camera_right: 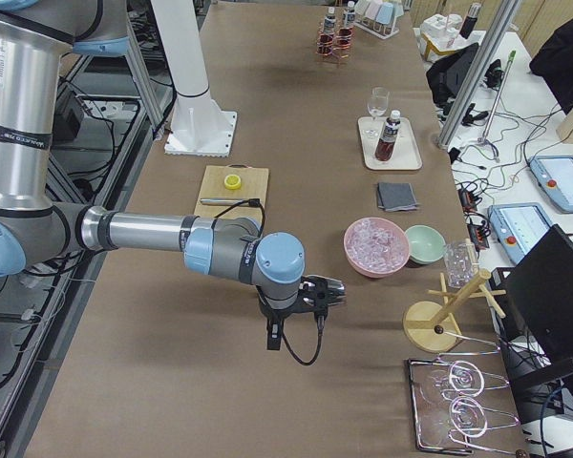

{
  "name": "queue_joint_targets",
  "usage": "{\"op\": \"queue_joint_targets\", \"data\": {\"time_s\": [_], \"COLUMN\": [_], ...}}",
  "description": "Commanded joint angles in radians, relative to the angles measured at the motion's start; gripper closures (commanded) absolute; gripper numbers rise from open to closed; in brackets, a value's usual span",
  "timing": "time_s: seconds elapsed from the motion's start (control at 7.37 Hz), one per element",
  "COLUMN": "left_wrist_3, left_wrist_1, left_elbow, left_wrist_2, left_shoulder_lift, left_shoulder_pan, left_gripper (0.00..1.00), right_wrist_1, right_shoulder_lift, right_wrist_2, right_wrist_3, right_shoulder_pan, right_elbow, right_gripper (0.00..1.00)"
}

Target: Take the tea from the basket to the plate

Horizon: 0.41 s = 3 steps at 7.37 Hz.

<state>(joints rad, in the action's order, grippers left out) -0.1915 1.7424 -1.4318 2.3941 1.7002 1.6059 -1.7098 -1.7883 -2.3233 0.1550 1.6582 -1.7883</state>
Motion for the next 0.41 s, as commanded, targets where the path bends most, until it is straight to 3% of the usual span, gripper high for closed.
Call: {"op": "queue_joint_targets", "data": {"time_s": [0.0, 0.27], "left_wrist_3": [0.0, 0.0], "left_wrist_1": [0.002, 0.0], "left_elbow": [-0.004, -0.007], "left_wrist_2": [-0.001, -0.007], "left_shoulder_lift": [-0.001, -0.002], "left_shoulder_pan": [-0.006, -0.006], "left_gripper": [0.02, 0.02], "right_wrist_1": [0.001, -0.001], "right_shoulder_lift": [0.001, 0.001], "right_wrist_2": [-0.002, -0.002], "right_wrist_3": [0.0, 0.0], "right_shoulder_pan": [0.0, 0.0], "right_elbow": [0.001, 0.001], "right_gripper": [0.0, 0.0]}}
